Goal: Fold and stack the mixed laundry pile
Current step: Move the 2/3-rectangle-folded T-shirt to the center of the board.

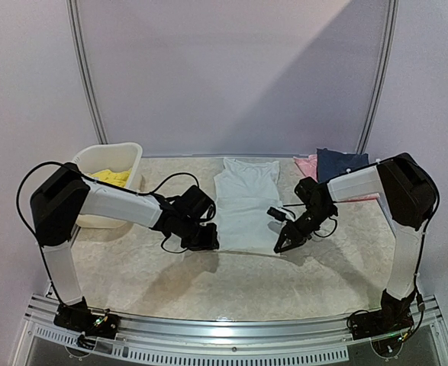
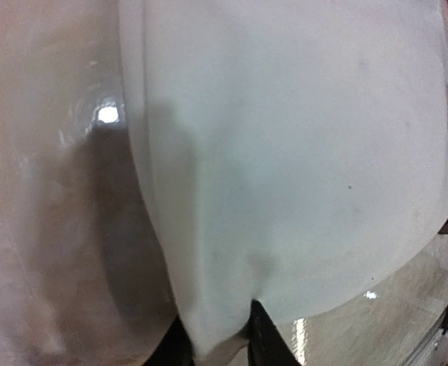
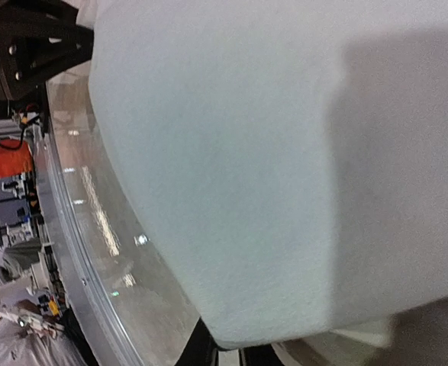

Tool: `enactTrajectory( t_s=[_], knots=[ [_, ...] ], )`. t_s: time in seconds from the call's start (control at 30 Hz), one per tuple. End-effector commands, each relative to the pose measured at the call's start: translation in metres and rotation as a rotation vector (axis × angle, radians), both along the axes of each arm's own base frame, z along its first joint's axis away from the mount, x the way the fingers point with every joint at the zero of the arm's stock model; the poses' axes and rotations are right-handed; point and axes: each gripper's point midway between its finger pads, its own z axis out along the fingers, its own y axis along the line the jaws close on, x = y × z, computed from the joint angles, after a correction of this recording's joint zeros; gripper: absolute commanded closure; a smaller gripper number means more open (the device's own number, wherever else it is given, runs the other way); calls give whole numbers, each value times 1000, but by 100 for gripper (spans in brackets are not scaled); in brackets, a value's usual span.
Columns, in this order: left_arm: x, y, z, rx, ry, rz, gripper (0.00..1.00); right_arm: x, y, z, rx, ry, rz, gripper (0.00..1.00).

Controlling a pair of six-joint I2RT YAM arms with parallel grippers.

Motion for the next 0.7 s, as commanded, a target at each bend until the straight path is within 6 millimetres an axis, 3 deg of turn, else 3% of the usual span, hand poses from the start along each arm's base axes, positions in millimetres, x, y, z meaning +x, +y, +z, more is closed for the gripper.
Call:
enactTrajectory(
  t_s=[0.0,0.1,0.27,0.33,0.47,0.5,0.6,0.67],
  knots=[
    [-14,1,-11,24,85,-20,89,-5,-2,-7,-17,68,5,95],
    [-27,-2,-10,26,130,-41,98,-8,-20,-6,-42,80,-5,99],
    [-45,-1,-3,18,159,-44,100,-18,-50,-1,-86,128,-7,100],
    [-51,-2,2,14,166,-50,97,-28,-54,-1,-88,135,19,99],
    [-74,-9,6,26,209,-94,80,-29,-57,9,-86,100,23,95],
    [-78,-7,9,41,207,-99,75,-28,-57,11,-88,95,20,91],
    [-81,15,29,127,148,-97,61,-22,-67,21,-131,58,21,62],
    [-80,34,49,202,72,-145,56,-16,-78,39,-123,26,-7,49]
  ],
)
